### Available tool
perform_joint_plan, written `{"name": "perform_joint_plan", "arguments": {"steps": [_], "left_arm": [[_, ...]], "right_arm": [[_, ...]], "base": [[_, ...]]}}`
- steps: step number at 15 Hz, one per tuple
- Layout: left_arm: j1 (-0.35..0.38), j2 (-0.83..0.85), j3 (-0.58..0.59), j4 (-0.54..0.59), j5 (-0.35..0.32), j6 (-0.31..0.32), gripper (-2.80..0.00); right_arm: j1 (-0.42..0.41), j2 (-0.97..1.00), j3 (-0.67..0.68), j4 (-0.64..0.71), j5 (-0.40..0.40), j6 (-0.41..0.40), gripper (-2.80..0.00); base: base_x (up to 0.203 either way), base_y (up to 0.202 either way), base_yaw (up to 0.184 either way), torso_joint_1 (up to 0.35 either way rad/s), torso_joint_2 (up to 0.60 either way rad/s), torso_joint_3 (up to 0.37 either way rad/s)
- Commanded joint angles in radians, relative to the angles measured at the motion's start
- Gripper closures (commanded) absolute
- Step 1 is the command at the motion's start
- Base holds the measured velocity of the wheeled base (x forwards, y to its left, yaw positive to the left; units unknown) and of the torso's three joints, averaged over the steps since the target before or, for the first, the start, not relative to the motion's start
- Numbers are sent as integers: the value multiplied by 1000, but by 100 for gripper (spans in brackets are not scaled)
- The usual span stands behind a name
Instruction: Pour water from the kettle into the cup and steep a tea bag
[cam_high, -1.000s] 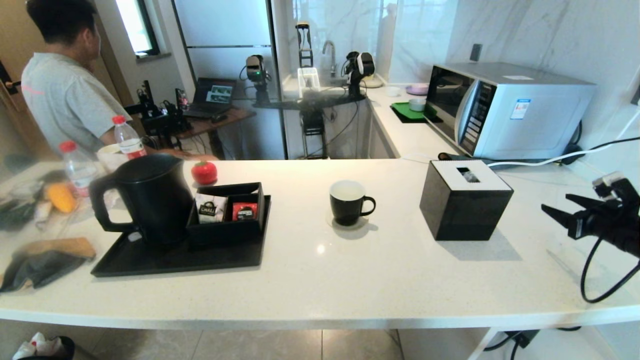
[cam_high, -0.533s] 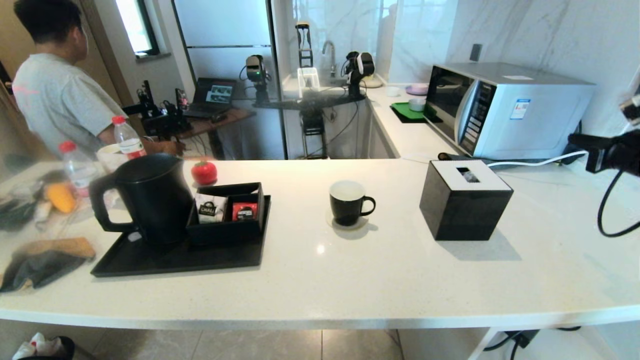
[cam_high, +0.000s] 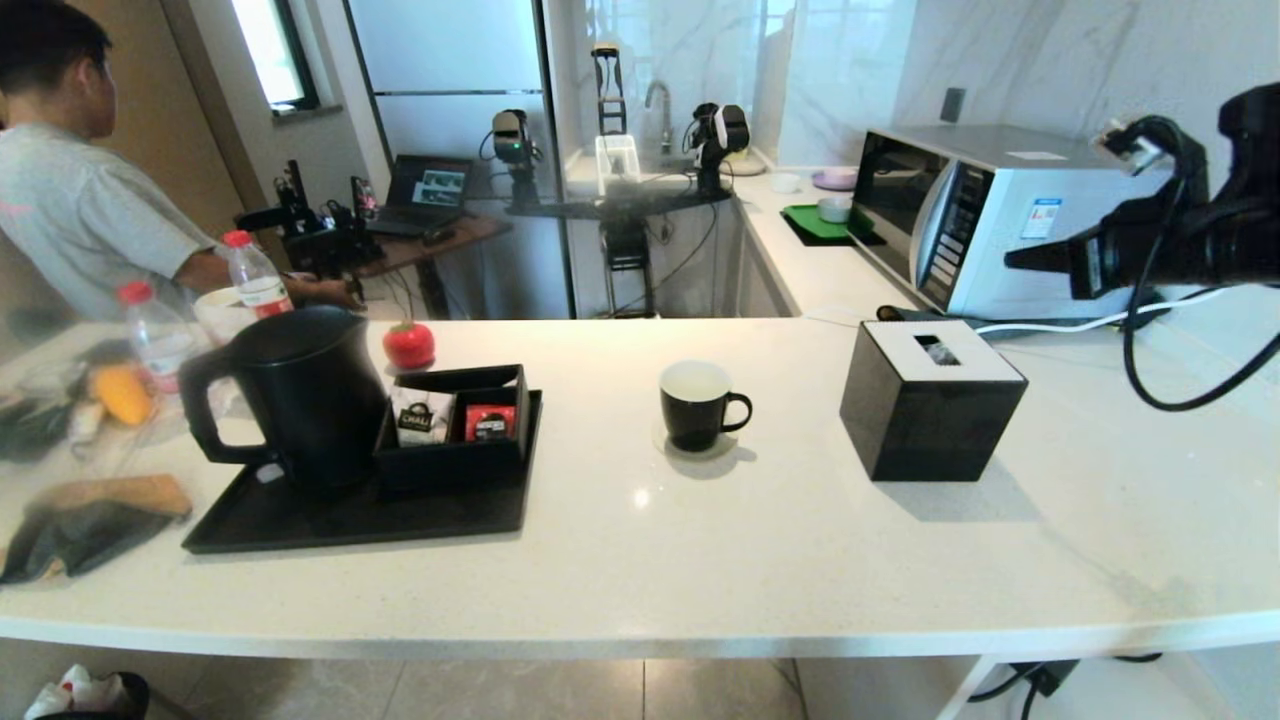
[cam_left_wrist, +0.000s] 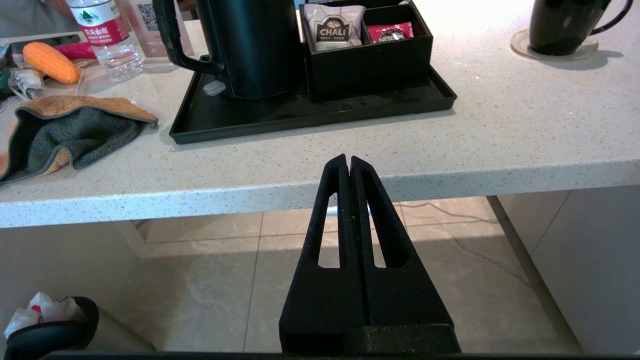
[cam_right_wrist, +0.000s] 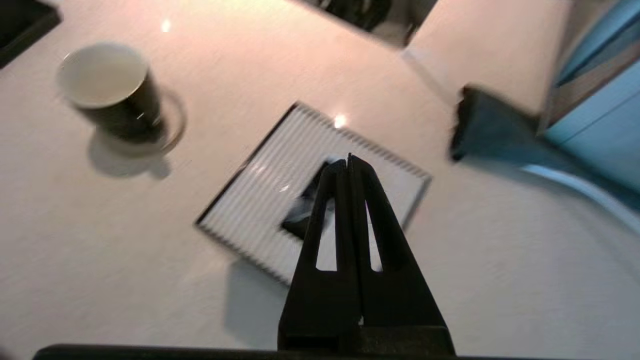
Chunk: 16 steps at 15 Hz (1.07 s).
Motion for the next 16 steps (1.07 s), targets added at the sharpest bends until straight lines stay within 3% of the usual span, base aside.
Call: {"name": "perform_joint_plan", "arguments": {"steps": [1, 4, 6, 9, 16], "left_arm": [[0, 0, 0, 0, 0, 1, 0], [0, 0, 0, 0, 0, 1, 0], [0, 0, 0, 0, 0, 1, 0], [0, 0, 0, 0, 0, 1, 0], [0, 0, 0, 0, 0, 0, 0]], "right_arm": [[56, 8, -14, 118, -33, -2, 0], [70, -3, -65, 247, -101, 10, 0], [75, 6, -104, 304, -114, 96, 0], [84, 42, -167, 313, -117, 238, 0], [88, 112, -170, 258, -120, 459, 0]], "base": [[0, 0, 0, 0, 0, 0], [0, 0, 0, 0, 0, 0], [0, 0, 0, 0, 0, 0], [0, 0, 0, 0, 0, 0], [0, 0, 0, 0, 0, 0]]}}
